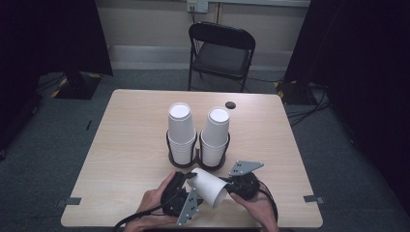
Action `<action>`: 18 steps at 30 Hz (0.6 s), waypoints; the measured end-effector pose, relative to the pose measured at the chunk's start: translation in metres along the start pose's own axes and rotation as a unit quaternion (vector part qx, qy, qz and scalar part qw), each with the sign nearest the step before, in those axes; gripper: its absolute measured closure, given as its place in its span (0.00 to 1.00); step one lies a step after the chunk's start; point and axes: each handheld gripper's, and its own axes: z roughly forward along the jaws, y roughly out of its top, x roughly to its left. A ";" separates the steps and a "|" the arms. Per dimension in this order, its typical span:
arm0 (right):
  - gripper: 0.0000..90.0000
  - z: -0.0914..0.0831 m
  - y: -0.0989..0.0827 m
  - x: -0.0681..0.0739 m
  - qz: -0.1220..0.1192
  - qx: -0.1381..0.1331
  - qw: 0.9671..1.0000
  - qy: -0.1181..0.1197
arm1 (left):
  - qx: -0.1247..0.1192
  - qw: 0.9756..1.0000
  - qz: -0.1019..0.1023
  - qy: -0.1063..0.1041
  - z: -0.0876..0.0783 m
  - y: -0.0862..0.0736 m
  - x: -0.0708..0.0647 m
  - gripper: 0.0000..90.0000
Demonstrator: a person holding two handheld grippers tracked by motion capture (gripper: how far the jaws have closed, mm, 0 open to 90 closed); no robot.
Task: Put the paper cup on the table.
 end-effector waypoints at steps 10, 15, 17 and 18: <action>0.95 -0.001 0.011 -0.002 0.006 0.004 1.000 0.014 | 0.026 0.999 0.034 0.012 0.010 0.007 0.001 0.06; 0.96 0.004 0.015 -0.001 0.017 -0.005 1.000 0.026 | 0.030 0.999 0.037 0.012 0.017 0.012 0.000 0.04; 0.96 0.005 0.016 -0.001 0.021 -0.011 0.999 0.032 | 0.031 0.998 0.043 0.018 0.018 0.014 0.000 0.04; 0.96 0.006 0.016 -0.001 0.024 -0.011 0.999 0.033 | 0.032 0.999 0.038 0.016 0.019 0.014 -0.001 0.04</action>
